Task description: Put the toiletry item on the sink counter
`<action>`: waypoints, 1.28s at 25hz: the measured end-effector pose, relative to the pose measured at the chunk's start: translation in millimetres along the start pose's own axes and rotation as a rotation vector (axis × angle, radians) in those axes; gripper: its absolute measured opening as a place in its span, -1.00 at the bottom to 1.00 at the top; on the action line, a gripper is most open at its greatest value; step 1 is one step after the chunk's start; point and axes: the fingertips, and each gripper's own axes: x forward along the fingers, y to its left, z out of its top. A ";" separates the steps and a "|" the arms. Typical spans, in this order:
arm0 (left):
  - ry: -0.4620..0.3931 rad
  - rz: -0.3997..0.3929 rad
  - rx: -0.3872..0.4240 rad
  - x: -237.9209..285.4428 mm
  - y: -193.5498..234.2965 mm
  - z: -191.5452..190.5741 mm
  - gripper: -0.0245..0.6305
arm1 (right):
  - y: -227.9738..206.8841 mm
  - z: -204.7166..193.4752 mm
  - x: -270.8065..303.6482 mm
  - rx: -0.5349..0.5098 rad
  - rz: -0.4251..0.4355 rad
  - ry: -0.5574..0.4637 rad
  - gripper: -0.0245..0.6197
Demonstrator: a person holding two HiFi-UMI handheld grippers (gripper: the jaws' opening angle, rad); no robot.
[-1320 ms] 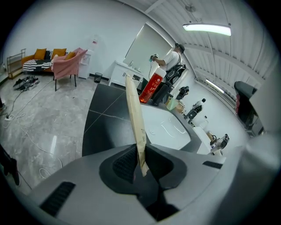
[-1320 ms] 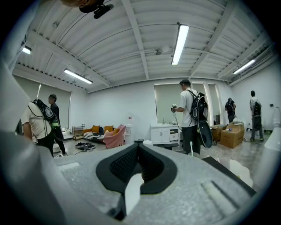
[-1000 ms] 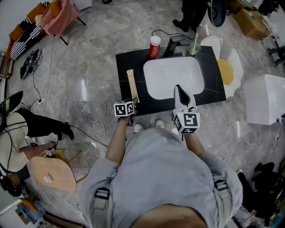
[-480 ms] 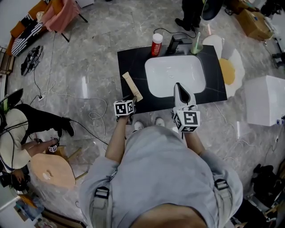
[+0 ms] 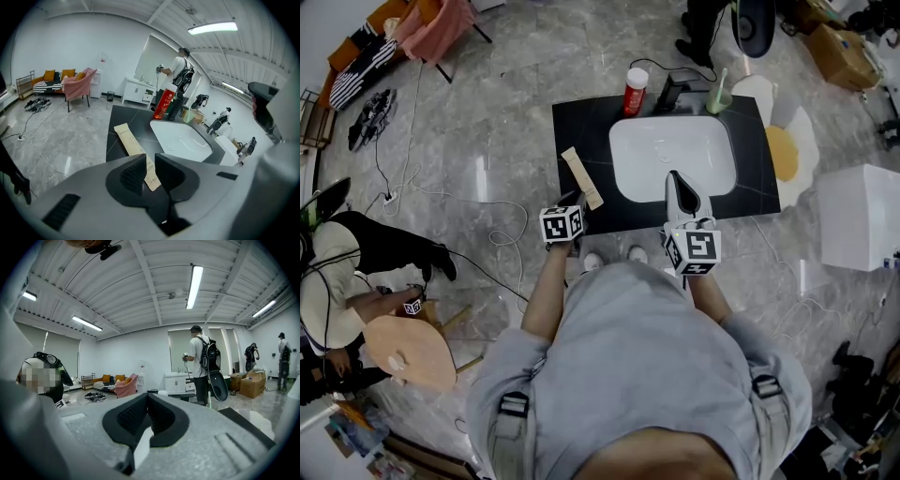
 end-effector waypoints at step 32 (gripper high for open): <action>-0.296 0.096 0.122 -77.8 -32.4 76.0 -0.90 | 3.5 6.7 -4.9 0.000 0.042 -0.018 -0.91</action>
